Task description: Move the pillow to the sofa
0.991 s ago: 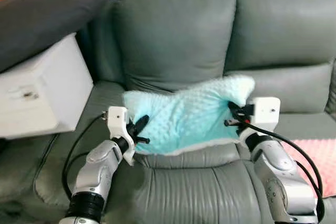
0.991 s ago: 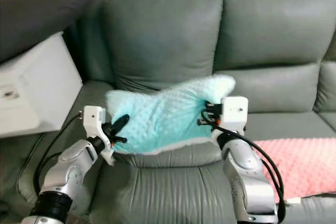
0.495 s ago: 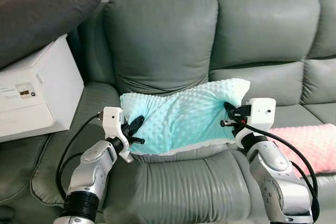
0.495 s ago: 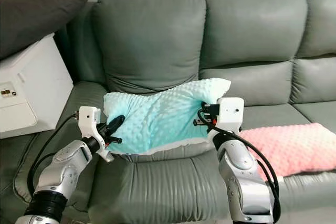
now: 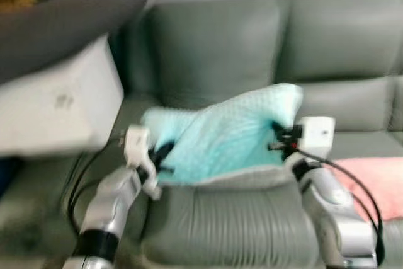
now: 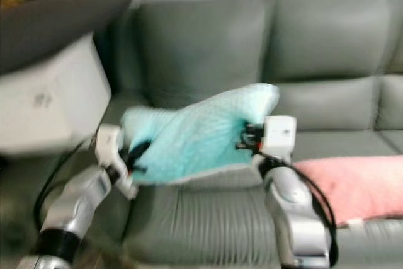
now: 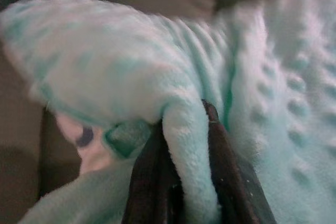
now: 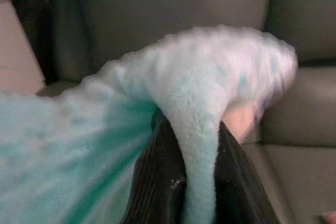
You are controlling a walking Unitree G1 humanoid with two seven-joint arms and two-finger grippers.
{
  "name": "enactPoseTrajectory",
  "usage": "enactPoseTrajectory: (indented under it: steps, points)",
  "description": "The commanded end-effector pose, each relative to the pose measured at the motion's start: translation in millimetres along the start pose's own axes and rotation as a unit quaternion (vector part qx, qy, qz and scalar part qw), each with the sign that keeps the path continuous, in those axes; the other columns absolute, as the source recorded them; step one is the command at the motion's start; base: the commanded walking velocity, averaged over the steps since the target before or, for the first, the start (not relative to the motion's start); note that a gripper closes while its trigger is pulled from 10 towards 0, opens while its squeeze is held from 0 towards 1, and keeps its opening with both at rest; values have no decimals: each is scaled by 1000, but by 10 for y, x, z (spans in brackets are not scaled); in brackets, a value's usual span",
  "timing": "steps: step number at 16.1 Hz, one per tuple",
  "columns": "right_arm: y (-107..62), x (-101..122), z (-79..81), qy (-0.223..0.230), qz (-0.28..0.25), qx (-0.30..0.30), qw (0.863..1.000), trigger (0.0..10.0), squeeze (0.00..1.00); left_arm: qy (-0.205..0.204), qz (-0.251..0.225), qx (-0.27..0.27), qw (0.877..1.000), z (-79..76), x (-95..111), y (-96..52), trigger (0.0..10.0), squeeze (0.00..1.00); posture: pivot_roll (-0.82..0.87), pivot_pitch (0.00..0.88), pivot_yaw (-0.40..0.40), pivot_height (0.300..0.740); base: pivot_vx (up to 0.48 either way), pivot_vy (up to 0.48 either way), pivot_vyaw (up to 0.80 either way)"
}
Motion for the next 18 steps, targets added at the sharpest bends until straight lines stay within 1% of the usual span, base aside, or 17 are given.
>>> enactPoseTrajectory:
  steps: [1, 6, 9, 12, 13, 14, 15, 16, 17, 18]
  points:
    - [16, 93, 63, -4, -20, 12, 1000, 10000, 0, 14, -9, 0, 1000, 23, 91, 33, 10000, 0, -200, 0, 75, 740, 0, 0, 0]
    - [17, 77, 71, -2, -18, 13, 1000, 10000, 0, 12, -9, -2, 1000, -18, 66, 22, 10000, 0, -195, 0, 72, 740, 0, 0, 0]
    - [10, 68, 64, -4, -16, 13, 1000, 10000, 0, 17, 2, 7, 1000, -9, 20, 30, 10000, 0, -194, 0, 69, 740, 0, 0, 0]
    - [22, 28, 20, -4, -8, 6, 1000, 10000, 0, 22, 6, 12, 1000, -6, -29, 42, 10000, 0, -186, 0, 66, 740, 0, 0, 0]
    - [31, 10, -11, 1, -4, -1, 1000, 10000, 0, 18, 7, 12, 1000, -7, -61, 47, 10000, 0, -181, 0, 66, 740, 0, 0, 0]
    - [59, -31, -109, -6, 4, -21, 1000, 10000, 0, 16, 22, 13, 1000, -13, -166, 74, 10000, 0, -181, 0, 69, 740, 0, 0, 0]
    - [62, -49, -153, -12, 7, -29, 999, 10000, 0, 15, 26, 13, 999, -16, -210, 78, 10000, 0, -185, 0, 71, 740, 0, 0, 0]
    - [66, -87, -259, -16, 13, -52, 998, 10000, 0, 20, 31, 13, 999, -21, -272, 92, 10000, 0, -187, 0, 74, 740, 0, 0, 0]
    - [67, -105, -312, -19, 17, -64, 998, 10000, 0, 21, 36, 19, 999, -11, -301, 102, 10000, 0, -190, 0, 77, 740, 0, 0, 0]
    - [52, -145, -420, -20, 25, -87, 996, 10000, 0, 23, 48, 35, 998, 5, -362, 124, 10000, 0, -195, 2, 80, 740, 0, 0, 0]
Point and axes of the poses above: a point about 5 cm out from each wrist's last joint towards the gripper, its own y axis pointing out of the wrist towards the gripper, its own x axis along the axis of the wrist's last joint, z = x × y, the point moved 1 cm from there along y, pointing out of the wrist towards the gripper, and after that the axes turned 11 degrees about y, right-handed, at the moved point
